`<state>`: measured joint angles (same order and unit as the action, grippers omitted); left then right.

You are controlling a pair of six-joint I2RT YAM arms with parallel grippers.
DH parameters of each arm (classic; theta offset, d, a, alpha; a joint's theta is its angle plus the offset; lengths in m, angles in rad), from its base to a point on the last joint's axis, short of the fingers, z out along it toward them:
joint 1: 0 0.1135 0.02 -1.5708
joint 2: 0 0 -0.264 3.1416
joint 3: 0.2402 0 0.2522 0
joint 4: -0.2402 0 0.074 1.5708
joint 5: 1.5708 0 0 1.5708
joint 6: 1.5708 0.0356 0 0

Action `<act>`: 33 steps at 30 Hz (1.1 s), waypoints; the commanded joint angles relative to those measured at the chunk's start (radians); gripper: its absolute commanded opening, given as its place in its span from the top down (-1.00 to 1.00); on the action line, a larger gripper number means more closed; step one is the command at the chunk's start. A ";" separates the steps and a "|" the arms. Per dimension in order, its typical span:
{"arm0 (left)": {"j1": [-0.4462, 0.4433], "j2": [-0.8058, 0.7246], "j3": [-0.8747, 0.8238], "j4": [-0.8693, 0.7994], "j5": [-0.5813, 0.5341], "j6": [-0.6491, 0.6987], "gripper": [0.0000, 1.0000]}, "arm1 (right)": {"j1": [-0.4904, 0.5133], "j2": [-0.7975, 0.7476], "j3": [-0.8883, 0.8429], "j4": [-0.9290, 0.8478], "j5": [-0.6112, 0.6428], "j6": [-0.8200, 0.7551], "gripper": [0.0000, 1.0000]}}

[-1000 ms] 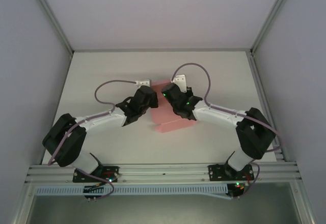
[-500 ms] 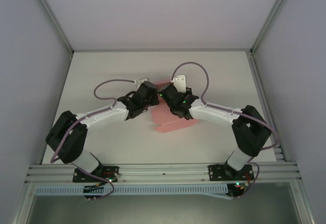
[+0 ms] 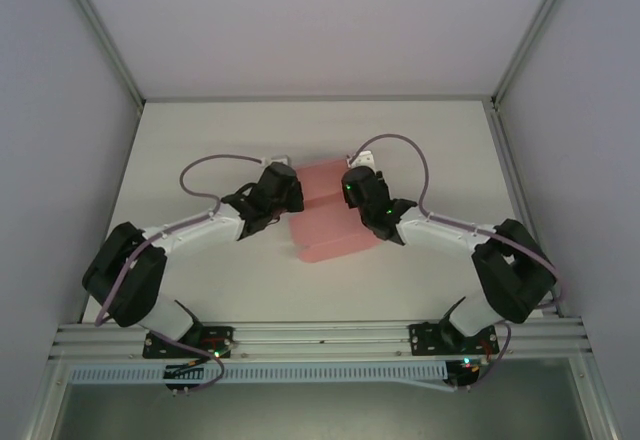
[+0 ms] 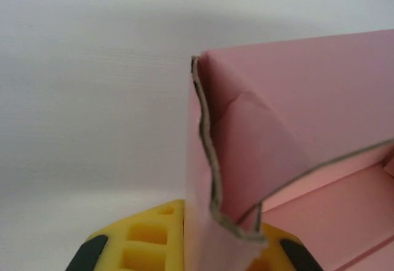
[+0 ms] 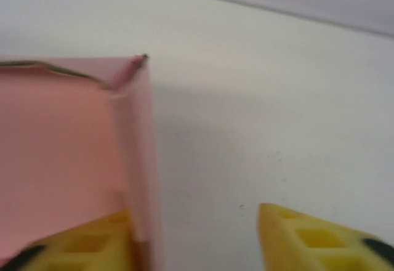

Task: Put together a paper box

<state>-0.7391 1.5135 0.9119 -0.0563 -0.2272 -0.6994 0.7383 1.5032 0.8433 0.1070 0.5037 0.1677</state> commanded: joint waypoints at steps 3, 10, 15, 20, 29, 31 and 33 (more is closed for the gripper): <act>0.019 0.012 0.064 -0.049 -0.037 0.045 1.00 | -0.029 -0.055 0.013 -0.050 -0.272 -0.033 -0.49; 0.029 0.062 0.109 -0.088 -0.025 0.105 1.00 | -0.026 -0.199 -0.045 0.026 -0.487 0.050 -1.00; 0.032 0.065 0.113 -0.076 0.016 0.176 1.00 | -0.028 -0.351 -0.094 -0.006 -0.405 0.130 -1.00; 0.038 0.082 0.159 -0.087 0.301 0.497 1.00 | -0.034 -0.498 -0.112 -0.143 -0.288 0.195 -1.00; 0.027 0.113 0.394 -0.536 0.369 1.199 1.00 | -0.068 -0.727 -0.163 -0.515 -0.126 0.357 -1.00; 0.006 0.117 0.441 -0.594 0.276 1.305 1.00 | -0.077 -0.785 -0.191 -0.560 -0.119 0.383 -1.00; -0.002 0.145 0.494 -0.644 0.211 1.390 1.00 | -0.085 -0.845 -0.222 -0.589 -0.113 0.402 -1.00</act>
<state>-0.7258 1.6371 1.3327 -0.5392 0.0547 0.4252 0.6647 0.7197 0.6552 -0.3511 0.3328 0.4969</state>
